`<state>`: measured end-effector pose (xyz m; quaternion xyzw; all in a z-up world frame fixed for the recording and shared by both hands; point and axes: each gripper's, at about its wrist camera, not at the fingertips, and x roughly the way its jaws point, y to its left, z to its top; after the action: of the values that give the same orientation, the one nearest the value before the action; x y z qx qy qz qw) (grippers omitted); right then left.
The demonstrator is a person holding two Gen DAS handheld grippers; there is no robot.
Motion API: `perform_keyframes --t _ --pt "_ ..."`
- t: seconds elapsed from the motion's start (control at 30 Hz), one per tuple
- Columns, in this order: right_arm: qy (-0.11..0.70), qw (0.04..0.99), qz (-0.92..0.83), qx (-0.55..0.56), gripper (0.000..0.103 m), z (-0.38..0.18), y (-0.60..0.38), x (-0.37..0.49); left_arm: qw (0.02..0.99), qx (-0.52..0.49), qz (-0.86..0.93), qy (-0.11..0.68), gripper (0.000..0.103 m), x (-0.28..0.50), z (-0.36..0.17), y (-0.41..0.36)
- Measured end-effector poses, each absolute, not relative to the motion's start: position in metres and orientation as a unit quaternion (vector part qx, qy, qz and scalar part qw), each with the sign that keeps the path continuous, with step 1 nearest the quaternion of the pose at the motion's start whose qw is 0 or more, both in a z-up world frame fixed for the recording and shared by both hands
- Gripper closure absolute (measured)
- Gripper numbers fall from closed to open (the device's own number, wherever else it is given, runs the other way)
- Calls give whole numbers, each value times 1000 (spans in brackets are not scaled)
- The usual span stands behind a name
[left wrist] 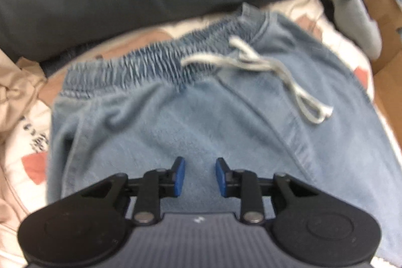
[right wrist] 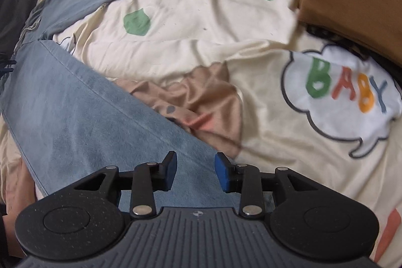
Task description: Fold clothes
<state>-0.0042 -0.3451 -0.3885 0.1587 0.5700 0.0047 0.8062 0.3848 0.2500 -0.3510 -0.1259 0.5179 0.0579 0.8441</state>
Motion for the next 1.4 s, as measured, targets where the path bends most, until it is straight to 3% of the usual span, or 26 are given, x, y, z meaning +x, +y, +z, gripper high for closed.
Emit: perform_keyframes --t 0.13,0.23,0.5,0.7,0.83,1.13,1.4 --pt "570 807 10 150 63 -393 -340 7 846 -92 85 518 70 393 -360 254" --pt "576 804 12 146 63 -400 -335 12 844 -74 126 517 56 402 -361 266" --pt "593 794 5 136 64 -417 -329 16 845 -85 136 510 64 419 -365 296" --pt "601 789 7 129 64 -416 -328 19 823 -152 156 524 67 433 -363 315" --pt "600 788 5 135 64 -407 -330 23 813 -189 168 525 77 426 -340 317" --pt "555 823 23 119 64 -359 -342 57 833 -162 105 518 77 443 -283 287" --pt "504 859 14 87 64 -353 -352 127 849 -151 52 504 75 496 -282 233"
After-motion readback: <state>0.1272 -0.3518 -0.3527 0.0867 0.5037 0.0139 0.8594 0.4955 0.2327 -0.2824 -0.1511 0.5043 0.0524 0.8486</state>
